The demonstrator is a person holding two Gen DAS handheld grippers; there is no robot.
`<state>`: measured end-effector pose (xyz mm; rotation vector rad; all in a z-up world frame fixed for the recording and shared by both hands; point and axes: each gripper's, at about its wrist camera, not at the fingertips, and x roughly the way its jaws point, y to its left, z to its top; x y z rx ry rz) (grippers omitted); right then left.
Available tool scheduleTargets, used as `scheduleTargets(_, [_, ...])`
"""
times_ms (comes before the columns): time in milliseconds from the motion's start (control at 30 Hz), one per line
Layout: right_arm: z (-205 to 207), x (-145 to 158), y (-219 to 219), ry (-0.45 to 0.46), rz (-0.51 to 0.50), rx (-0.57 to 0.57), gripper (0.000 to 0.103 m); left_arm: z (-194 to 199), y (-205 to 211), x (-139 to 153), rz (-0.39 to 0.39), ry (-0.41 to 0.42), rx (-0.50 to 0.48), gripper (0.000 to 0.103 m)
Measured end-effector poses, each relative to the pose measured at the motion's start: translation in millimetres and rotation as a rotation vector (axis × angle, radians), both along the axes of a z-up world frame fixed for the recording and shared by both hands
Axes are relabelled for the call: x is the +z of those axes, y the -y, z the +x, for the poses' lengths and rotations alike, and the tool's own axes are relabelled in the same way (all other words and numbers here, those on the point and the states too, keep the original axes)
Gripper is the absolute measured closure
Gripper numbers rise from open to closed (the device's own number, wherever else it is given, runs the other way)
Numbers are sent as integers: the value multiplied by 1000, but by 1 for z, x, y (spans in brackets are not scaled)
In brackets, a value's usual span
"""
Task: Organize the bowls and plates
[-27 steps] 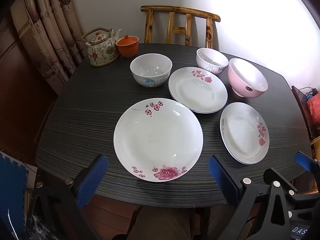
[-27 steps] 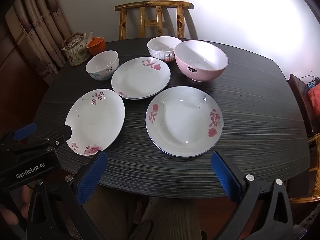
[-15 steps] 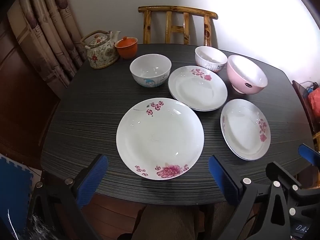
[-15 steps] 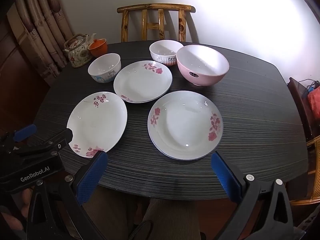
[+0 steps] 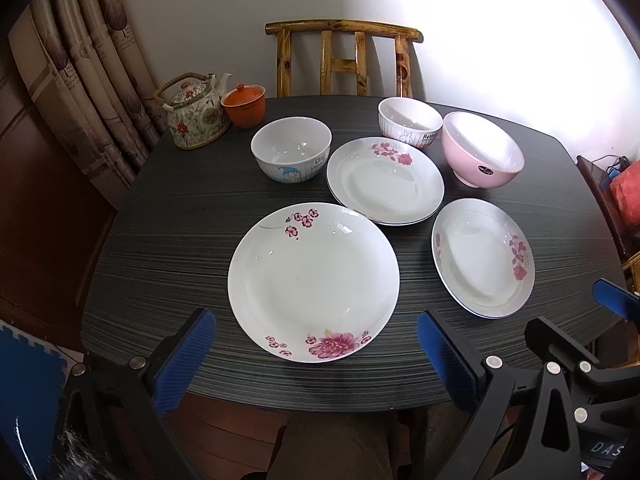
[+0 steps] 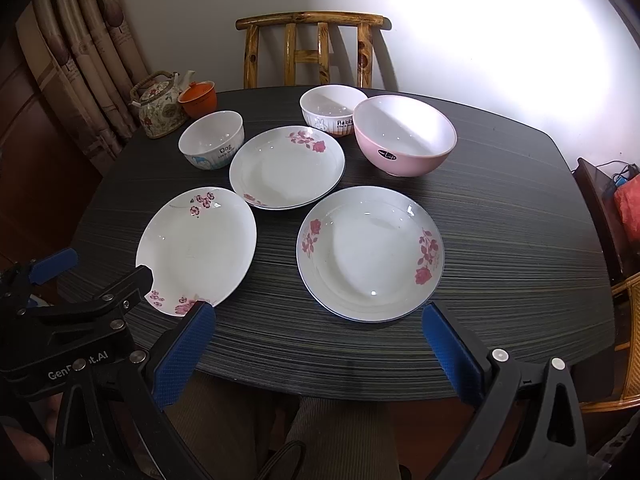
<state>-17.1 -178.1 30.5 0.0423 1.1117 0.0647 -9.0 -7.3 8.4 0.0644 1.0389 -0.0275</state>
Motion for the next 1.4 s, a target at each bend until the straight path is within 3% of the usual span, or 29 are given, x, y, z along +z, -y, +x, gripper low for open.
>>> scheduleTargets(200, [-2, -3, 1, 2, -2, 1, 1, 1, 2, -4, 33, -6, -10, 0])
scheduleTargets(600, [-1, -4, -1, -1, -2, 6, 1, 3, 4, -8, 12, -30, -43, 0])
scheduleTargets(1400, [-1, -3, -1, 4, -8, 1, 1, 7, -4, -8, 16, -49, 9, 0])
